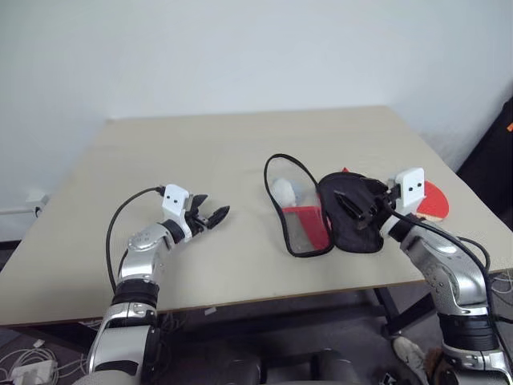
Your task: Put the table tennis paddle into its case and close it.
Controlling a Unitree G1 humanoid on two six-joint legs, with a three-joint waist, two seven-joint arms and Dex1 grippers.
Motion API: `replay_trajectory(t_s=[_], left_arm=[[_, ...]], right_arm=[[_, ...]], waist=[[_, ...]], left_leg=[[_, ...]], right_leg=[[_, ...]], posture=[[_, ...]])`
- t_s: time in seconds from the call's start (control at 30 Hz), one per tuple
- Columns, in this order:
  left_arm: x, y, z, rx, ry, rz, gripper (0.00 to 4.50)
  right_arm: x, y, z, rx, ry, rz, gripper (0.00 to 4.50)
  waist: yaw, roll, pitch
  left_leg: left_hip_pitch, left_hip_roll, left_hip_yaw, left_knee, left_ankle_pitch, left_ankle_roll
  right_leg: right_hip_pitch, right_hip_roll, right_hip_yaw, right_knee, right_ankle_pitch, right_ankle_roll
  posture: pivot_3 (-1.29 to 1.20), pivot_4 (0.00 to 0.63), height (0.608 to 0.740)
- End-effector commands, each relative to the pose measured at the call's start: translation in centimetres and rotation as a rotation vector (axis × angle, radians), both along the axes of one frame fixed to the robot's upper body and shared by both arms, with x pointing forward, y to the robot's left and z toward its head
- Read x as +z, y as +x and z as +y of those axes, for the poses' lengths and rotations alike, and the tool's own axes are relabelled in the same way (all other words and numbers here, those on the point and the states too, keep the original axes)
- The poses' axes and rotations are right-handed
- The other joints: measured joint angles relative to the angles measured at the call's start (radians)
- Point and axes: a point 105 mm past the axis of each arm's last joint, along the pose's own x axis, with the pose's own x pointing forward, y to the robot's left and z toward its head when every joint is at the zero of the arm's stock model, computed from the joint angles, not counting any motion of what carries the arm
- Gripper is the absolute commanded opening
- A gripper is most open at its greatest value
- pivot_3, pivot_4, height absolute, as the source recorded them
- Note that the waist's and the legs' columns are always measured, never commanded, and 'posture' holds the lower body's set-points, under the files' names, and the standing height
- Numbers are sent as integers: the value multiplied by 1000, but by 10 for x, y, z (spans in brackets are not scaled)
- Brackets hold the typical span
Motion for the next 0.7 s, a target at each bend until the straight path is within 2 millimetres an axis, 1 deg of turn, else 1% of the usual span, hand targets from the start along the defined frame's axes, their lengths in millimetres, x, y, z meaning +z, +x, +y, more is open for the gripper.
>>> replay_trajectory(t_s=[0.03, 0.07, 0.13, 0.23, 0.27, 0.4, 0.53, 0.6, 0.7], left_arm=[[6, 1, 10, 22, 63, -36, 4160], [4, 1, 10, 23, 63, -33, 4160], [4, 0, 9, 22, 55, -34, 4160], [7, -1, 4, 4, 38, -44, 4160], [10, -2, 2, -9, 25, -50, 4160], [21, -7, -6, -83, -30, -51, 4160], [22, -12, -11, -148, -26, -27, 4160], [23, -10, -13, -154, -26, -23, 4160], [24, -11, -24, -208, -31, 8, 4160]], right_arm=[[16, -3, 6, 32, -6, -56, 4480], [16, -3, 5, 30, -2, -57, 4480], [12, 0, -4, -12, -13, -44, 4480], [12, 2, -12, -50, 0, -36, 4480], [13, 2, -15, -61, -6, -40, 4480], [8, 4, -37, -159, -38, -14, 4480], [7, 8, -68, -310, -30, 8, 4480], [2, 10, -91, -421, -22, 40, 4480], [-11, 11, -124, -568, -45, 84, 4480]], waist=[[0, 0, 0], [0, 0, 0], [0, 0, 0], [0, 0, 0], [0, 0, 0], [0, 0, 0], [0, 0, 0], [0, 0, 0], [0, 0, 0]], left_leg=[[0, 0, 0, 0, 0, 0], [0, 0, 0, 0, 0, 0], [0, 0, 0, 0, 0, 0], [0, 0, 0, 0, 0, 0], [0, 0, 0, 0, 0, 0], [0, 0, 0, 0, 0, 0], [0, 0, 0, 0, 0, 0], [0, 0, 0, 0, 0, 0], [0, 0, 1, 0, 0, 0]], right_leg=[[0, 0, 0, 0, 0, 0], [0, 0, 0, 0, 0, 0], [0, 0, 0, 0, 0, 0], [0, 0, 0, 0, 0, 0], [0, 0, 0, 0, 0, 0], [0, 0, 0, 0, 0, 0], [0, 0, 0, 0, 0, 0], [0, 0, 0, 0, 0, 0], [0, 0, 0, 0, 0, 0]], posture=[[0, 0, 740], [0, 0, 740], [0, 0, 740], [0, 0, 740], [0, 0, 740], [0, 0, 740], [0, 0, 740], [0, 0, 740], [0, 0, 740]])
